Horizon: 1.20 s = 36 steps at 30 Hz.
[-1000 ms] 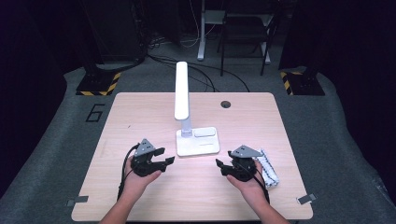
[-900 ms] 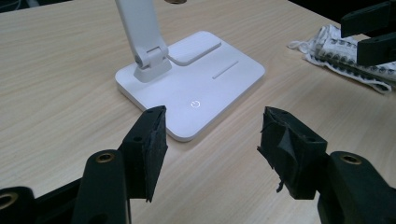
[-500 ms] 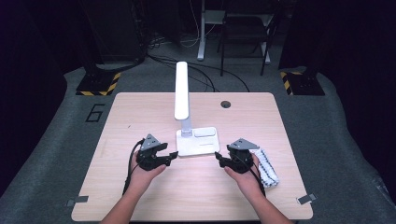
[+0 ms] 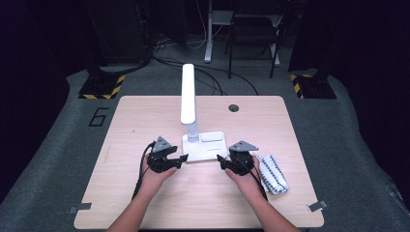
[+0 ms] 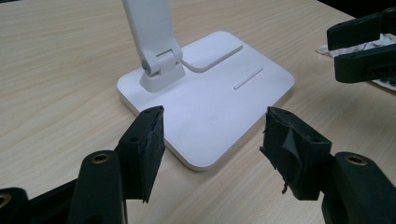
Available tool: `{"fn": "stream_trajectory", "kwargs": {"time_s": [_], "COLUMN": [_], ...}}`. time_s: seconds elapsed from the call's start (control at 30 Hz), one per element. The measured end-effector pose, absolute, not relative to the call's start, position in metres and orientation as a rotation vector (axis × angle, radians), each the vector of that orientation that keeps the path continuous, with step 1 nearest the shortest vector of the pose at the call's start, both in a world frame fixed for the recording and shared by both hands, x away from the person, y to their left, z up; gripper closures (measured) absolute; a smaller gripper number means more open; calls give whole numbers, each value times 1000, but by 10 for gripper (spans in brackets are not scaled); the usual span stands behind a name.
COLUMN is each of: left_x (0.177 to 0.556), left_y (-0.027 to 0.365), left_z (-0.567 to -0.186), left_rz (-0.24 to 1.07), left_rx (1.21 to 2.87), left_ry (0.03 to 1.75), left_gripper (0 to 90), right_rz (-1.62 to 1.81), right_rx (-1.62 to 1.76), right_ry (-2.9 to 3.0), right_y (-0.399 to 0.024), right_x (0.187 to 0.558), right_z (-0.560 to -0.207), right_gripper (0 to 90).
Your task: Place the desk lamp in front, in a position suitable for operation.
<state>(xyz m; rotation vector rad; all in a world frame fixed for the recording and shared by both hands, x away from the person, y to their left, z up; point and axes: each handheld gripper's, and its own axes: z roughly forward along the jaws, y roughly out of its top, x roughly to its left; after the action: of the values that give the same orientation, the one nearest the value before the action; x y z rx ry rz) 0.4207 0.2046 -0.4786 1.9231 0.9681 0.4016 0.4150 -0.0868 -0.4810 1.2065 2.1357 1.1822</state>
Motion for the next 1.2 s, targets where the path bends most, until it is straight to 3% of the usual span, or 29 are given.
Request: {"fn": "stream_trajectory", "kwargs": {"time_s": [1.2], "left_x": [449], "left_y": [175], "left_z": [-517], "left_rz": [403], "left_rx": [1998], "left_ry": [1055], "left_gripper": [363], "right_rz": [1137], "right_rx": [1344], "right_ry": [2137], "right_y": [-81], "right_x": [452], "right_z": [-516], "right_gripper": [390]}}
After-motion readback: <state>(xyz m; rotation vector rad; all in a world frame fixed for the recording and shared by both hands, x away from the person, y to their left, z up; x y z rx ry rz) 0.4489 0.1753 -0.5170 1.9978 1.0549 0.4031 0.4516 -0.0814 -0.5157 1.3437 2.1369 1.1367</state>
